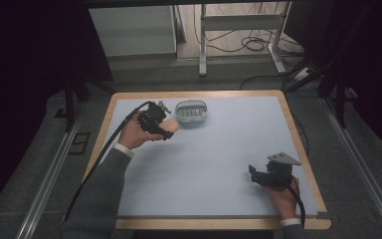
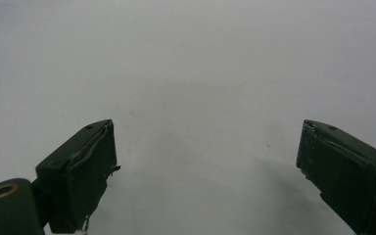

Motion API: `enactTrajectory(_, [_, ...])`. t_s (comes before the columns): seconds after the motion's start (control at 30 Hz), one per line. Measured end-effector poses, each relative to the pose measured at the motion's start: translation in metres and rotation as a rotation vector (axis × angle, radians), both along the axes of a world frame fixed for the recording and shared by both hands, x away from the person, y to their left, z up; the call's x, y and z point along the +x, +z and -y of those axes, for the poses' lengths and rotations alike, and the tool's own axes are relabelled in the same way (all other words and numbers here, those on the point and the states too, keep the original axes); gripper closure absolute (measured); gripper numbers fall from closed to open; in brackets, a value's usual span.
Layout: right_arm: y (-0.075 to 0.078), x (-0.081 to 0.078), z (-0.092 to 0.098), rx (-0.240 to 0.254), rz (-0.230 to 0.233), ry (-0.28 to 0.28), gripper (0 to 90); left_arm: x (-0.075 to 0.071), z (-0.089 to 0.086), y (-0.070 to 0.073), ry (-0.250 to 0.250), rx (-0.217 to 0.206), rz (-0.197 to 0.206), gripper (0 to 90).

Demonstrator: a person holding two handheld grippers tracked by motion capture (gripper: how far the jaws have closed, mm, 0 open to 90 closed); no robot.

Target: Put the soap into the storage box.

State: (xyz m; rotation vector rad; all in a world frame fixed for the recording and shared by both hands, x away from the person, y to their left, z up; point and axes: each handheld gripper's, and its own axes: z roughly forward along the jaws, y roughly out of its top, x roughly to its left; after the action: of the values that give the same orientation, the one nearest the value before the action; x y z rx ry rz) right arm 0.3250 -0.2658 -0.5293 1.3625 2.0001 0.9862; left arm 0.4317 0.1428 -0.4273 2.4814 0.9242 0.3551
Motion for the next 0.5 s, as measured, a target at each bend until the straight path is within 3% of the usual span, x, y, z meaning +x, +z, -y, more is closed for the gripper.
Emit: enactTrajectory(0.5, [0.0,0.0,0.0,0.004,-0.003,0.0,7.7,0.014,0.004,0.005,0.01,0.002,0.008,32.7])
